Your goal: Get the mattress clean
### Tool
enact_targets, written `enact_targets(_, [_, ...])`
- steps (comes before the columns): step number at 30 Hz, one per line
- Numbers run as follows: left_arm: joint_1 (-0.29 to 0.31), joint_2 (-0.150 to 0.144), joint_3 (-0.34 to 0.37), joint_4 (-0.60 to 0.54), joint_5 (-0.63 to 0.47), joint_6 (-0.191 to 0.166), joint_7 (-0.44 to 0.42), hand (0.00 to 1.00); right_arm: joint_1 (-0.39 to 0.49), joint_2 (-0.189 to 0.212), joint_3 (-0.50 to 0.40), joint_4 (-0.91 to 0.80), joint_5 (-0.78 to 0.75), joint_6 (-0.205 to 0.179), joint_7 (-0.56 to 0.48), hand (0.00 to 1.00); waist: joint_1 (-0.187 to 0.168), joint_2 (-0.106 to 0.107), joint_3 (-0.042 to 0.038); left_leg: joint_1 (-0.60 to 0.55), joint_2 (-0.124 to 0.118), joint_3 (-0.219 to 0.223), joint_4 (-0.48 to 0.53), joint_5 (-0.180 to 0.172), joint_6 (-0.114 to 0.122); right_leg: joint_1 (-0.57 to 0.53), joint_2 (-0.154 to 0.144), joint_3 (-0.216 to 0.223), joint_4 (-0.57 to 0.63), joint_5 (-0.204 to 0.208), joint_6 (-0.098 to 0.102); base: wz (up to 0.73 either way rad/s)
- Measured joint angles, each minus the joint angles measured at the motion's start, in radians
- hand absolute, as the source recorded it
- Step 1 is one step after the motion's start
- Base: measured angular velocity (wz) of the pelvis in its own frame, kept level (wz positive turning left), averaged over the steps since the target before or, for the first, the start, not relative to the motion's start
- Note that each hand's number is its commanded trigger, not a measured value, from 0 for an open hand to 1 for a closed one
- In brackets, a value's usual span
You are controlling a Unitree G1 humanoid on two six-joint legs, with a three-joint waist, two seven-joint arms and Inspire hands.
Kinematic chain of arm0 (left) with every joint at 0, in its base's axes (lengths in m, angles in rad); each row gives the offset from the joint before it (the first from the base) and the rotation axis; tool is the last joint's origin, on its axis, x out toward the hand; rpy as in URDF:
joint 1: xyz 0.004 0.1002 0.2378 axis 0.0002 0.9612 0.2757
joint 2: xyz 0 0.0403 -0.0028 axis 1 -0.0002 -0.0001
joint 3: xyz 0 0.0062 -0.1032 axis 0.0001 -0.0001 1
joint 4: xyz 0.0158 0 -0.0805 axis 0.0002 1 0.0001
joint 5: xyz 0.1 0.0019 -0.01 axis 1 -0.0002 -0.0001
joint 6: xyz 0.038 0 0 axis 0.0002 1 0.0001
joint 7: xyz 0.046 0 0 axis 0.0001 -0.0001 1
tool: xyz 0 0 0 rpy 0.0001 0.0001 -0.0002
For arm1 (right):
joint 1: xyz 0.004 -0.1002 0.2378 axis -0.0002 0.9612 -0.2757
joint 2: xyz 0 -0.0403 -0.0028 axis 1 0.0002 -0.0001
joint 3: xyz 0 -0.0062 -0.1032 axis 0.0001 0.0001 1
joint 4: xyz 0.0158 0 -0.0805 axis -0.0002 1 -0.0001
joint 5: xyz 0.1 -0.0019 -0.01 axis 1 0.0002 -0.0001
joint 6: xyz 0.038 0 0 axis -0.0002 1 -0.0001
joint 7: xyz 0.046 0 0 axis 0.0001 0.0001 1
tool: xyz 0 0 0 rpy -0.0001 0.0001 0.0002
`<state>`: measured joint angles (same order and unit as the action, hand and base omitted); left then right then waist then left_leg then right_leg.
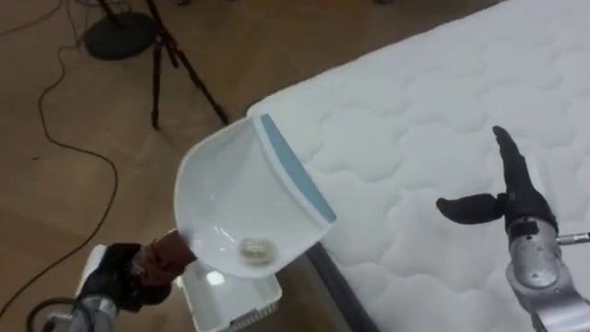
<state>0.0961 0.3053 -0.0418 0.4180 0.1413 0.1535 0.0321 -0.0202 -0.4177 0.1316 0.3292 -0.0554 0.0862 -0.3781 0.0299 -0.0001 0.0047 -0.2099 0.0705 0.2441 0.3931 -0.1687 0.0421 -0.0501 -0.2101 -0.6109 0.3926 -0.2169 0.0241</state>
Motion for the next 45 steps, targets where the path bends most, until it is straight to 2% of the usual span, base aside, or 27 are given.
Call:
enact_targets(1, [-0.003,0.000,-0.002,0.000,-0.003,-0.001,-0.003,1.00,0.011,0.016,0.001,-0.008,0.000,0.001,0.006,0.00,0.001,-0.014,0.0010,0.000,-0.018,-0.032,0.000,0.002,0.005,0.019,0.010,0.010,0.000,-0.004,0.006,1.07])
enact_targets(2, [-0.006,0.000,-0.002,0.000,-0.004,-0.001,-0.007,1.00,0.030,0.027,0.000,-0.028,0.001,0.002,0.011,0.00,-0.006,-0.027,0.0010,-0.006,-0.041,-0.090,0.002,0.003,0.006,0.036,0.029,0.059,-0.014,-0.007,0.012,1.15])
enact_targets(3, [-0.010,0.000,-0.004,0.000,-0.004,-0.001,-0.010,1.00,0.042,0.029,0.000,-0.040,0.000,0.002,0.011,0.00,-0.012,-0.035,0.0002,-0.009,-0.053,-0.117,0.003,0.005,0.010,0.038,0.042,0.106,-0.021,-0.011,0.015,1.35])
enact_targets(4, [-0.019,0.000,-0.005,0.000,-0.008,-0.001,-0.016,1.00,0.055,0.029,0.000,-0.056,0.000,0.002,0.013,0.00,-0.022,-0.043,-0.0006,-0.017,-0.079,-0.167,0.012,0.008,0.019,0.025,0.071,0.223,-0.028,-0.018,0.018,1.20])
enact_targets(5, [-0.021,-0.001,-0.007,0.000,-0.011,-0.001,-0.016,1.00,0.058,0.029,0.000,-0.065,-0.009,0.002,0.015,0.00,-0.019,-0.040,0.0007,-0.029,-0.097,-0.210,0.024,0.001,0.034,0.005,0.086,0.314,-0.007,-0.022,0.014,1.04])
enact_targets(6, [-0.021,-0.002,-0.007,0.001,-0.011,-0.001,-0.016,1.00,0.058,0.029,0.000,-0.067,-0.014,0.002,0.018,0.00,-0.015,-0.036,0.0030,-0.031,-0.106,-0.239,0.027,0.000,0.038,-0.014,0.099,0.356,0.010,-0.027,0.011,0.63])
enact_targets(7, [-0.021,-0.002,-0.007,0.001,-0.011,-0.001,-0.014,1.00,0.058,0.030,0.004,-0.067,-0.026,0.002,0.027,0.00,0.002,-0.022,0.0076,-0.032,-0.114,-0.290,0.028,0.002,0.041,-0.059,0.136,0.423,0.018,-0.030,0.002,0.63])
enact_targets(8, [-0.022,0.001,-0.007,0.002,-0.010,-0.001,-0.014,1.00,0.059,0.032,0.004,-0.067,-0.027,0.002,0.033,0.00,0.000,-0.013,0.0120,-0.031,-0.122,-0.329,0.028,0.009,0.043,-0.103,0.164,0.459,0.007,-0.025,-0.003,0.72])
enact_targets(9, [-0.023,0.002,-0.007,0.002,-0.010,-0.001,-0.015,1.00,0.062,0.034,0.004,-0.065,-0.027,0.003,0.034,0.00,-0.002,-0.012,0.0127,-0.030,-0.125,-0.339,0.029,0.010,0.042,-0.121,0.173,0.475,-0.010,-0.014,-0.009,0.90])
enact_targets(10, [-0.023,0.001,-0.010,0.008,-0.011,-0.002,-0.016,1.00,0.066,0.035,0.005,-0.064,-0.027,0.003,0.035,0.00,-0.003,-0.011,0.0133,-0.027,-0.139,-0.362,0.041,0.007,0.042,-0.151,0.180,0.498,-0.033,0.025,-0.010,0.93])
enact_targets(11, [-0.022,0.001,-0.013,0.015,-0.012,-0.001,-0.026,1.00,0.069,0.035,0.005,-0.062,-0.027,0.003,0.034,0.00,-0.009,-0.010,0.0126,-0.033,-0.153,-0.377,0.068,-0.001,0.031,-0.158,0.176,0.508,-0.028,0.047,-0.009,0.90])
enact_targets(12, [-0.020,0.000,-0.014,0.017,-0.012,-0.001,-0.030,1.00,0.073,0.035,0.005,-0.060,-0.028,0.003,0.034,0.00,-0.009,-0.007,0.0093,-0.042,-0.153,-0.368,0.082,-0.008,0.029,-0.156,0.174,0.499,-0.027,0.057,-0.010,0.80])
enact_targets(13, [-0.021,0.000,-0.014,0.017,-0.012,-0.003,-0.038,1.00,0.074,0.035,0.004,-0.056,-0.028,0.004,0.033,0.00,-0.011,-0.004,0.0041,-0.049,-0.138,-0.329,0.094,-0.021,0.027,-0.154,0.166,0.475,-0.021,0.075,-0.013,0.52])
enact_targets(14, [-0.020,-0.001,-0.017,0.022,-0.013,-0.004,-0.040,1.00,0.074,0.036,0.004,-0.053,-0.028,0.004,0.035,0.00,0.003,-0.002,0.0051,-0.048,-0.128,-0.303,0.094,-0.029,0.026,-0.155,0.161,0.470,-0.010,0.077,-0.013,0.41])
enact_targets(17, [-0.020,-0.001,-0.029,0.071,-0.015,-0.005,-0.040,1.00,0.074,0.036,0.010,-0.023,-0.027,0.003,0.056,0.00,0.027,0.007,0.0060,-0.048,-0.132,-0.324,0.091,-0.041,0.024,-0.144,0.161,0.457,-0.011,0.063,-0.015,0.17])
enact_targets(21, [-0.020,-0.003,-0.033,0.109,-0.008,0.000,-0.042,1.00,0.080,0.038,0.014,-0.016,-0.027,0.011,0.108,0.00,0.028,-0.002,0.0069,-0.050,-0.137,-0.336,0.093,-0.050,0.030,-0.140,0.158,0.435,0.008,0.044,-0.021,0.19])
enact_targets(24, [-0.020,-0.003,-0.034,0.112,-0.010,0.000,-0.042,1.00,0.082,0.039,0.015,-0.018,-0.028,0.012,0.148,0.00,0.024,-0.005,0.0067,-0.058,-0.135,-0.348,0.128,-0.081,0.027,-0.143,0.160,0.421,0.034,0.014,-0.024,0.15])
enact_targets(26, [-0.017,-0.005,-0.034,0.119,-0.011,0.000,-0.039,1.00,0.083,0.040,0.014,-0.018,-0.028,0.011,0.163,0.00,0.026,-0.007,0.0068,-0.058,-0.138,-0.355,0.169,-0.117,0.024,-0.150,0.160,0.424,0.093,-0.030,-0.025,0.09])
enact_targets(29, [-0.017,-0.005,-0.034,0.122,-0.014,0.000,-0.024,1.00,0.089,0.040,0.014,-0.018,-0.029,0.010,0.177,0.00,0.028,-0.013,0.0068,-0.064,-0.138,-0.361,0.197,-0.143,0.014,-0.160,0.159,0.425,0.141,-0.072,-0.034,0.10])
enact_targets(33, [-0.016,-0.004,-0.034,0.127,-0.013,0.000,-0.016,1.00,0.106,0.040,0.014,-0.014,-0.028,0.009,0.182,0.00,0.018,-0.012,0.0069,-0.074,-0.126,-0.346,0.194,-0.149,0.003,-0.161,0.156,0.413,0.142,-0.090,-0.049,0.15])
enact_targets(35, [-0.019,-0.003,-0.034,0.133,-0.001,0.000,-0.006,1.00,0.125,0.040,0.014,-0.005,-0.034,0.007,0.182,0.00,-0.001,-0.012,0.0069,-0.078,-0.117,-0.320,0.183,-0.148,0.000,-0.164,0.156,0.412,0.143,-0.101,-0.054,0.31])
enact_targets(37, [-0.023,0.001,-0.034,0.133,0.000,0.001,-0.004,1.00,0.122,0.040,0.014,0.028,-0.033,0.000,0.177,0.00,-0.002,-0.006,0.0068,-0.081,-0.111,-0.303,0.181,-0.148,-0.001,-0.175,0.155,0.413,0.142,-0.104,-0.057,0.05])
enact_targets(39, [-0.044,0.008,-0.034,0.148,0.015,-0.002,-0.005,1.00,0.123,0.042,0.014,0.066,-0.035,-0.003,0.175,0.00,-0.007,0.006,0.0070,-0.089,-0.108,-0.298,0.180,-0.147,-0.001,-0.177,0.155,0.404,0.142,-0.103,-0.057,0.07])
enact_targets(40, [-0.072,0.017,-0.034,0.178,0.022,-0.002,-0.006,1.00,0.125,0.046,0.014,0.086,-0.035,-0.003,0.175,0.00,-0.012,0.015,0.0108,-0.096,-0.108,-0.296,0.179,-0.147,-0.001,-0.181,0.153,0.401,0.143,-0.104,-0.057,0.13])
enact_targets(42, [-0.124,0.043,-0.034,0.233,0.049,-0.003,-0.014,1.00,0.137,0.052,0.013,0.087,-0.037,-0.004,0.174,0.00,-0.028,0.032,0.0108,-0.120,-0.102,-0.277,0.178,-0.147,-0.001,-0.198,0.147,0.386,0.143,-0.104,-0.058,0.17])
enact_targets(44, [-0.213,0.087,-0.044,0.343,0.072,-0.002,-0.027,1.00,0.143,0.056,0.014,0.094,-0.036,-0.005,0.175,0.00,-0.034,0.052,0.0121,-0.135,-0.099,-0.254,0.179,-0.142,0.004,-0.222,0.141,0.390,0.155,-0.104,-0.057,-0.03])
enact_targets(45, [-0.227,0.100,-0.048,0.363,0.079,-0.002,-0.028,1.00,0.142,0.056,0.014,0.097,-0.037,-0.007,0.175,0.00,-0.037,0.057,0.0131,-0.139,-0.101,-0.252,0.180,-0.142,0.004,-0.231,0.138,0.392,0.167,-0.105,-0.056,0.00])
